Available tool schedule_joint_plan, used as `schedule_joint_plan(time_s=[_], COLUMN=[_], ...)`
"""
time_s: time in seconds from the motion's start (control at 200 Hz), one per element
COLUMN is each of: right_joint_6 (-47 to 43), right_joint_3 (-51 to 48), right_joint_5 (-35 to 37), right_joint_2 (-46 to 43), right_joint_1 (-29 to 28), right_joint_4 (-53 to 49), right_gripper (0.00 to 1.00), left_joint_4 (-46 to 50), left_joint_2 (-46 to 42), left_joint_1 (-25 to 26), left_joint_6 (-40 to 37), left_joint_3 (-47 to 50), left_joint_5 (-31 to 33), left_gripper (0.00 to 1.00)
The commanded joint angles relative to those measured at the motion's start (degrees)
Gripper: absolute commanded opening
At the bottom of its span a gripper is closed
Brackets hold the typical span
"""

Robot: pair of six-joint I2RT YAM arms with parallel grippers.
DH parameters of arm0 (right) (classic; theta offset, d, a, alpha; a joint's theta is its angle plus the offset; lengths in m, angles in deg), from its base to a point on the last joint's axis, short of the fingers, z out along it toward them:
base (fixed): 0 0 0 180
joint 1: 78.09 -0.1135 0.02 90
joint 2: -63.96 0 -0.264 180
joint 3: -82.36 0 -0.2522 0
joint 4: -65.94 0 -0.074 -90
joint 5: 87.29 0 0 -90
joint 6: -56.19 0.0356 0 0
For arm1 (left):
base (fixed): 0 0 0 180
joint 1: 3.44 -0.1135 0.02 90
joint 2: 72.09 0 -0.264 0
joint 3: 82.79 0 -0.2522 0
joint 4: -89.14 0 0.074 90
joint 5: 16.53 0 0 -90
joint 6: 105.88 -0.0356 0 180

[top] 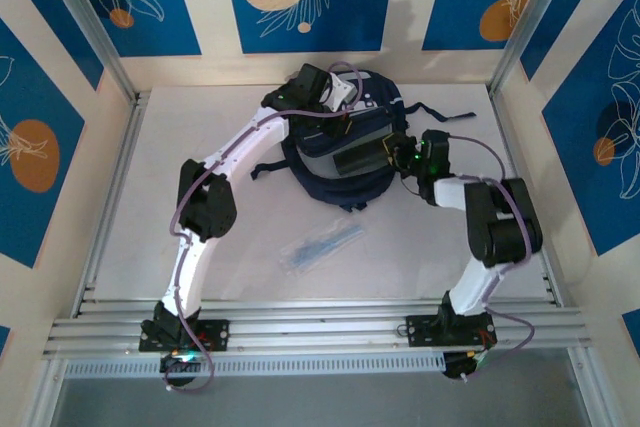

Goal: Pack the student bag
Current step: Place the glasses case in the student bag.

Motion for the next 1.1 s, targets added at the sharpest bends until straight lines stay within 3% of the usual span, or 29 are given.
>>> schedule_joint_plan(time_s=[0.0,0.265,0.36,0.44,0.555,0.64,0.905,0.975,1.035,1.095], right_joint_6=[9.04,11.91,13.91,14.48,14.36,14.93,15.20,15.55,15.58,15.98], right_joint_3=[4.93,15.17,17.99,18.61,18.97,18.89,19.31,19.33,19.16,19.02], right_joint_5=[5.69,14.21,14.03,13.81,13.04,12.52,11.10,10.69,10.55,10.70], right_joint_2=[6.57,16.84,19.26,19.58,19.08,19.06,19.06,19.07,19.06,19.06], right_joint_1=[-2.56,-8.19,-8.82,-9.01,-9.04,-8.99,-8.92,-8.99,-9.12,-9.21], right_joint_4=[15.33,20.73,21.43,21.20,18.98,19.08,19.06,19.34,19.50,19.47], right_gripper=[0.06,0.07,0.06,0.07,0.07,0.07,0.06,0.07,0.07,0.07], left_joint_4=[-1.12,-1.42,-2.48,-4.73,-7.88,-8.51,-7.41,-8.23,-8.37,-8.23], left_joint_2=[0.00,-1.55,-3.86,-6.77,-9.88,-10.35,-5.89,-4.14,-2.37,-1.01], left_joint_1=[-0.48,0.30,0.93,1.59,2.51,3.28,4.69,4.71,4.65,4.66], left_joint_6=[1.86,2.84,1.85,-0.36,-3.70,-6.63,-11.83,-12.60,-13.35,-13.97], left_joint_3=[-2.69,0.77,4.95,10.26,16.40,18.49,18.13,17.73,16.30,14.53], left_joint_5=[-2.45,-4.98,-3.52,-0.26,3.31,6.03,11.76,15.70,19.05,20.70], left_gripper=[0.00,0.00,0.40,0.62,0.78,0.81,0.85,0.82,0.66,0.35])
